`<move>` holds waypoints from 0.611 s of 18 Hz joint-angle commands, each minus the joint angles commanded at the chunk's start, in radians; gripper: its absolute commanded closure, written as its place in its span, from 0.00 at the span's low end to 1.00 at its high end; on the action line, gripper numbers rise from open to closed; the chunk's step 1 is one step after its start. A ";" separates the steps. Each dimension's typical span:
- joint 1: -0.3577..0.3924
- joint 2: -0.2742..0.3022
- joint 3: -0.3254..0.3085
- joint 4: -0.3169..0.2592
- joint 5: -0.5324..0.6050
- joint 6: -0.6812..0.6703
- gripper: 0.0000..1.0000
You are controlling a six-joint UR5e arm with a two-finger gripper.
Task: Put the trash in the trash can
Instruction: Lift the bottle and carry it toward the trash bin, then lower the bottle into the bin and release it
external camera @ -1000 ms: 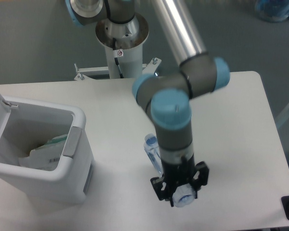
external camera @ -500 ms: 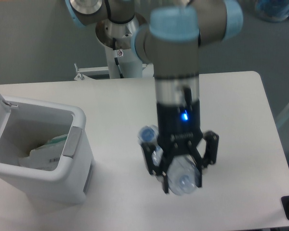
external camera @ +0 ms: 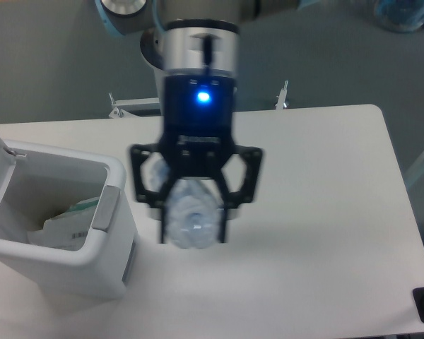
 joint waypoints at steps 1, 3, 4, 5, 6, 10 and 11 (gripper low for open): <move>-0.020 0.000 -0.005 -0.002 0.000 0.000 0.33; -0.061 -0.002 -0.005 -0.002 0.002 -0.003 0.33; -0.077 -0.003 -0.006 -0.002 0.002 -0.011 0.33; -0.087 -0.005 -0.008 -0.002 0.002 -0.018 0.33; -0.097 -0.005 -0.009 -0.002 0.003 -0.018 0.33; -0.131 -0.018 -0.012 -0.002 0.003 -0.020 0.33; -0.140 -0.021 -0.024 -0.002 0.005 -0.017 0.33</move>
